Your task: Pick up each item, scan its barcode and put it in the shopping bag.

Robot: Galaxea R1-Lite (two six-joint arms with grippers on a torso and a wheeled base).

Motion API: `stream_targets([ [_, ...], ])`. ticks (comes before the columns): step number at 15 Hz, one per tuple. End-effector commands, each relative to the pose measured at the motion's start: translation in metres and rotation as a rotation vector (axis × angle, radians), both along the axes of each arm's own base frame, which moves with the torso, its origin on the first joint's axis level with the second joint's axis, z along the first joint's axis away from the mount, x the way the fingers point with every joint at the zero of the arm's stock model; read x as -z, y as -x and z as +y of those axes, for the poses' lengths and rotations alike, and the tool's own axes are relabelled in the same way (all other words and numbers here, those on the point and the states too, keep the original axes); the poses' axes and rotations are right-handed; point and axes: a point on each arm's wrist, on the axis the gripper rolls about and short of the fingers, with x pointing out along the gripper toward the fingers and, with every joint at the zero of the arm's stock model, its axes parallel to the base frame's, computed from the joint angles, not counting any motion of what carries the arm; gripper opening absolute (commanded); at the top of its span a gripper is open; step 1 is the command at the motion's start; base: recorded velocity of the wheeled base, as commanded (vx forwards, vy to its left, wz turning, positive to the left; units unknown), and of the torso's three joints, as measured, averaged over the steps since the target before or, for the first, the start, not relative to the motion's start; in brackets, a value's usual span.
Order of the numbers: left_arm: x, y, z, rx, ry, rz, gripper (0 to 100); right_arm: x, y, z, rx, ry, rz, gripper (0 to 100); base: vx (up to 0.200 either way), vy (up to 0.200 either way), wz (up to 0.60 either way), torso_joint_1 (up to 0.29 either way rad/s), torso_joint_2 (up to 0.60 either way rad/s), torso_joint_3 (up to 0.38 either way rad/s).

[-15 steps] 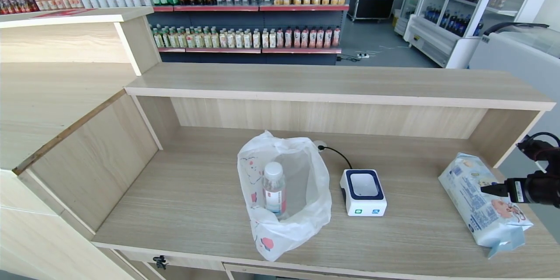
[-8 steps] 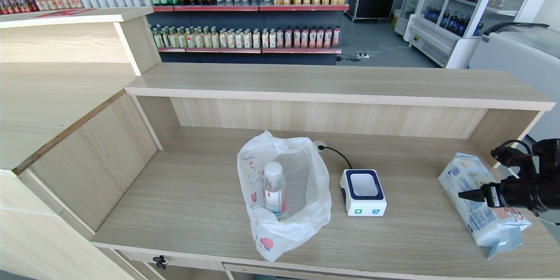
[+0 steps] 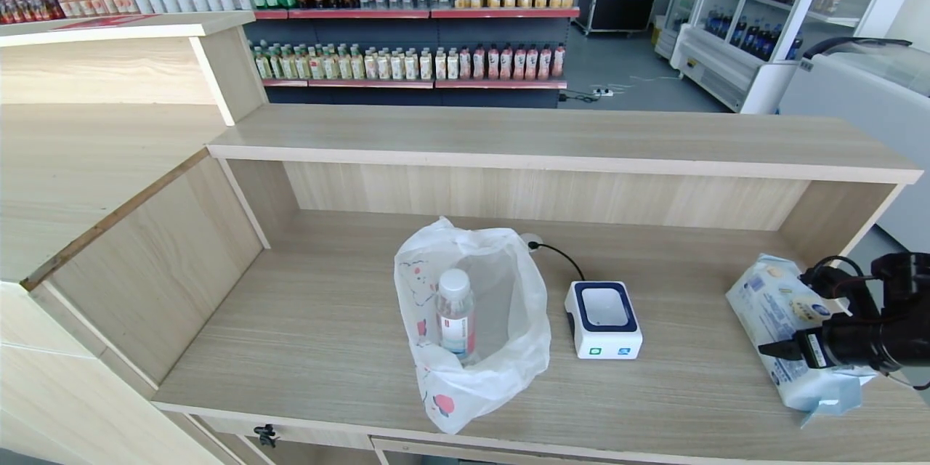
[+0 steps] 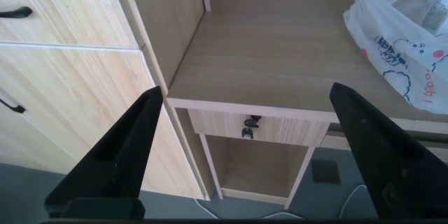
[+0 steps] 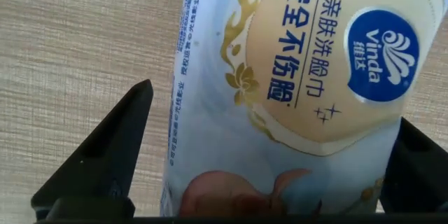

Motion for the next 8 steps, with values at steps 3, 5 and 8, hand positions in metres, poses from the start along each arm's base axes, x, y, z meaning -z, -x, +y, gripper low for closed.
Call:
stream_targets([
  [3,0.0,0.0,0.0,0.0,0.0,0.0,100,0.006,0.005,-0.01,0.031,-0.007,0.018,0,0.0,0.0,0.0,0.0,0.0,0.0],
  [5,0.0,0.0,0.0,0.0,0.0,0.0,100,0.008,0.004,-0.01,0.018,0.003,0.024,0,0.0,0.0,0.0,0.0,0.0,0.0],
  [8,0.0,0.0,0.0,0.0,0.0,0.0,100,-0.003,0.005,-0.01,-0.001,0.032,-0.008,0,0.0,0.0,0.0,0.0,0.0,0.0],
])
